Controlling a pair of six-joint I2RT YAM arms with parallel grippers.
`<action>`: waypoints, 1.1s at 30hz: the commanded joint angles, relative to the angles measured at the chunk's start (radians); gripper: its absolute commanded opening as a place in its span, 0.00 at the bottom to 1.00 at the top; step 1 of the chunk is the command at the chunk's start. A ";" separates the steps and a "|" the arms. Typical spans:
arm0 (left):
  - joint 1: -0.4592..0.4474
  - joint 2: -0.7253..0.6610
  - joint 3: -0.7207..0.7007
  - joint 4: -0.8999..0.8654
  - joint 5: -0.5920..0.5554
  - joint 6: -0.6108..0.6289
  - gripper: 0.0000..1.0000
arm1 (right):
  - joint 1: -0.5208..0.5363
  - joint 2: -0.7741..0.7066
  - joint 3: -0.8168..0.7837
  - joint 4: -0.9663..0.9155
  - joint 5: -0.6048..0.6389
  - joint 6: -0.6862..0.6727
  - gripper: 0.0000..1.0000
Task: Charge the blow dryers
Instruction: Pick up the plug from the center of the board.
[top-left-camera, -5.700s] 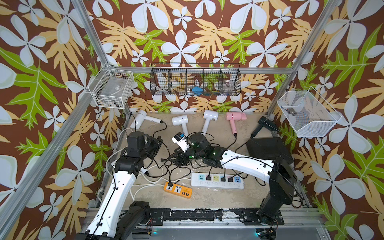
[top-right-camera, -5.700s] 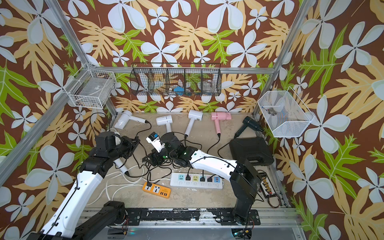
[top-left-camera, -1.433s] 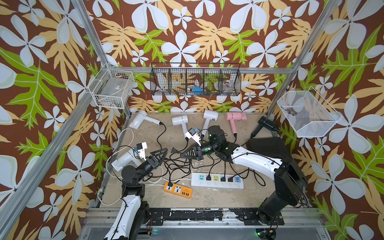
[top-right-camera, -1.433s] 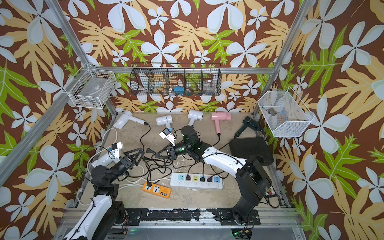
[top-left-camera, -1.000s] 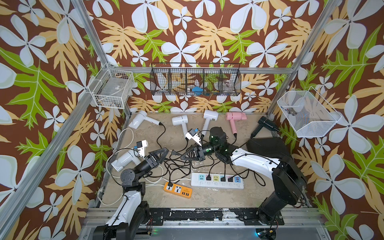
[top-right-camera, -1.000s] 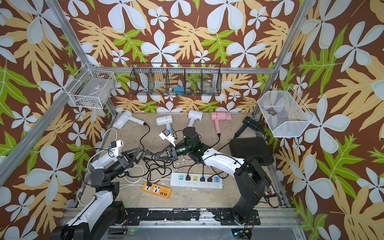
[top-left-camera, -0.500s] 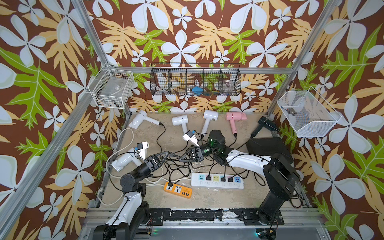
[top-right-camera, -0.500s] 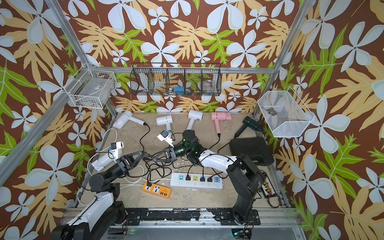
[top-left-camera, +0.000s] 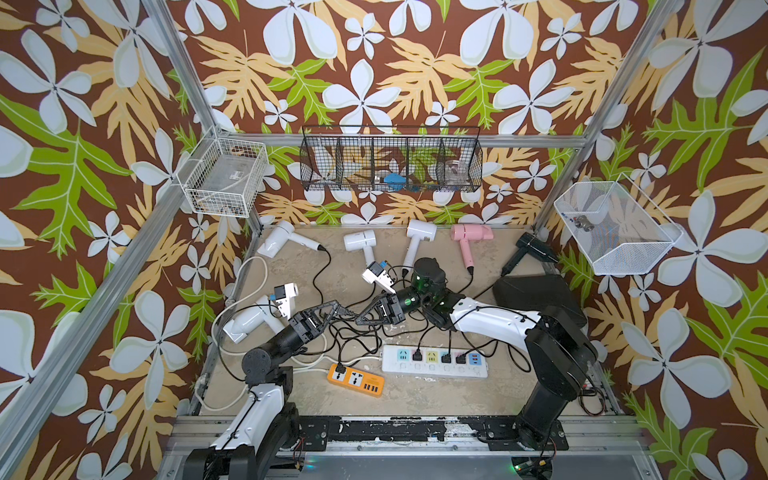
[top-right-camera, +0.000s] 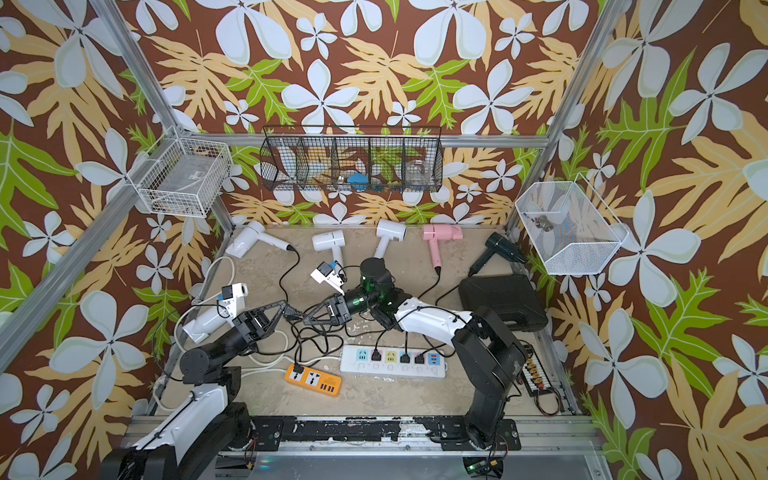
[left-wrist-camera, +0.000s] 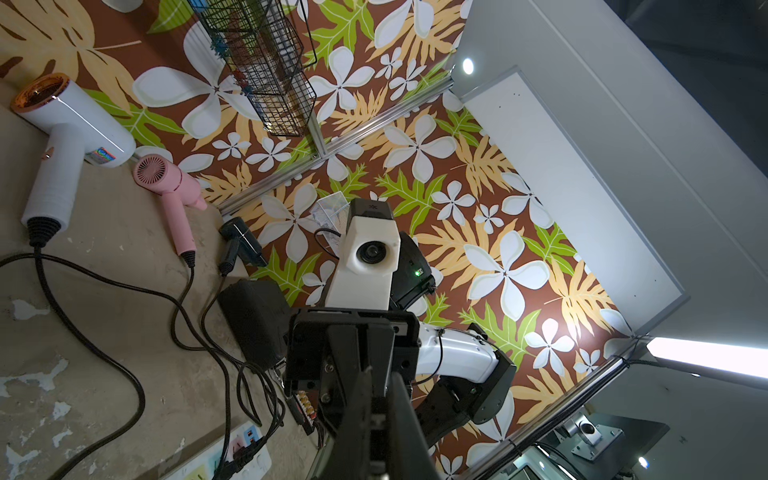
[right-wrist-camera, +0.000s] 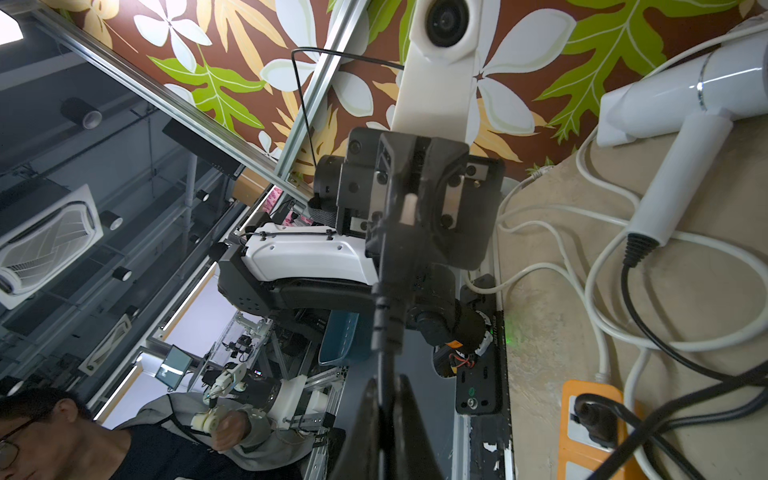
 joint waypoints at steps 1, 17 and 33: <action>-0.004 -0.020 -0.003 -0.021 -0.003 0.023 0.00 | 0.000 -0.013 0.053 -0.256 0.118 -0.211 0.31; -0.013 -0.115 0.063 -0.324 -0.290 0.154 0.00 | 0.006 -0.287 -0.091 -0.275 0.365 -0.197 1.00; -0.124 -0.177 0.076 -0.404 -0.411 0.206 0.00 | 0.112 -0.109 -0.097 0.309 0.282 0.287 0.84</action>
